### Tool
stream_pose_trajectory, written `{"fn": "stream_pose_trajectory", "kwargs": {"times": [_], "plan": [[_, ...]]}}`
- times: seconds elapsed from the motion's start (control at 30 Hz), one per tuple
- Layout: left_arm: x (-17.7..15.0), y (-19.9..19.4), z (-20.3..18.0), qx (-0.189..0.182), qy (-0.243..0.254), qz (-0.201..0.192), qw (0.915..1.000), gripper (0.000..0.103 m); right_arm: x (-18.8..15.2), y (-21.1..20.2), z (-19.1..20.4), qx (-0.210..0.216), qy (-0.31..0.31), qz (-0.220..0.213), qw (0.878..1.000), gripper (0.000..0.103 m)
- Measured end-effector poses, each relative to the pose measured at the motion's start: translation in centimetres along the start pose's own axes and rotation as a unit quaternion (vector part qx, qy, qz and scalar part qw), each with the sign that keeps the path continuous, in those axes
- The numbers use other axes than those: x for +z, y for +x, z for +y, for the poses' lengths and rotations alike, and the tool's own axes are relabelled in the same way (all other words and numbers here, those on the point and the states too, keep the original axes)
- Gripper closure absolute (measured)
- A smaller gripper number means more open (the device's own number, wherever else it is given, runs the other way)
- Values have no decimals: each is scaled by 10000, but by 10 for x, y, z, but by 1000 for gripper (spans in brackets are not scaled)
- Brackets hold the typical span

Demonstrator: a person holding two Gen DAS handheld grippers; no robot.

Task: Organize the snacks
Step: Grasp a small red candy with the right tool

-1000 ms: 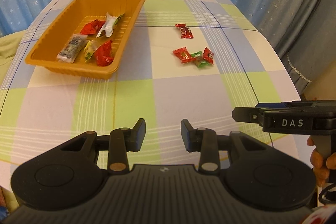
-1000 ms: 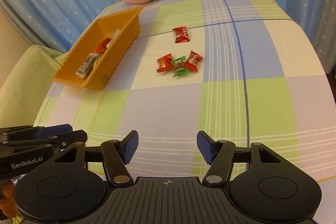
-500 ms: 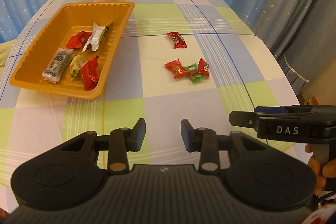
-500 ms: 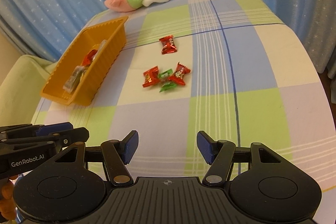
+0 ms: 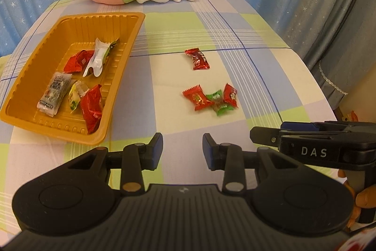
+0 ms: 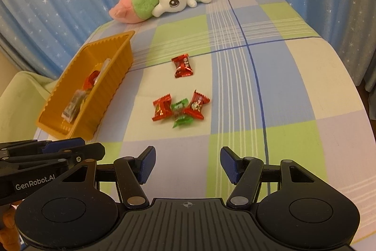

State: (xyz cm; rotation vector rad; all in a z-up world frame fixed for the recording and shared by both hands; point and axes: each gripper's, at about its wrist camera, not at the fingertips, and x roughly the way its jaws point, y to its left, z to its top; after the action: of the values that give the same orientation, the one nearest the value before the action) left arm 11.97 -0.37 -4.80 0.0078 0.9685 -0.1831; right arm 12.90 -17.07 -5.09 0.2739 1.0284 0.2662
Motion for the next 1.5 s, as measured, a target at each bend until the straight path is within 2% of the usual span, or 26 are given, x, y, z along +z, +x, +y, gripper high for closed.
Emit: {"fn": "stream_pose_trajectory", "kwargs": {"times": [0.23, 0.5, 0.9, 1.1, 1.2, 1.5], "plan": [[12, 17, 4, 36, 8, 13, 10000, 70, 12, 18, -6, -13, 131, -163, 9998, 42], [24, 34, 8, 72, 10, 54, 10000, 70, 28, 41, -13, 52, 301, -263, 9992, 58], [36, 52, 16, 98, -8, 99, 9999, 70, 43, 74, -24, -38, 539, -244, 9982, 68], [39, 57, 15, 64, 19, 123, 9999, 70, 43, 82, -25, -55, 533, -210, 9983, 73], [41, 60, 13, 45, 23, 123, 9999, 70, 43, 83, -25, -79, 461, -214, 9987, 84], [45, 70, 5, -65, 65, 160, 9998, 70, 45, 74, -32, -166, 433, -368, 9982, 86]]}}
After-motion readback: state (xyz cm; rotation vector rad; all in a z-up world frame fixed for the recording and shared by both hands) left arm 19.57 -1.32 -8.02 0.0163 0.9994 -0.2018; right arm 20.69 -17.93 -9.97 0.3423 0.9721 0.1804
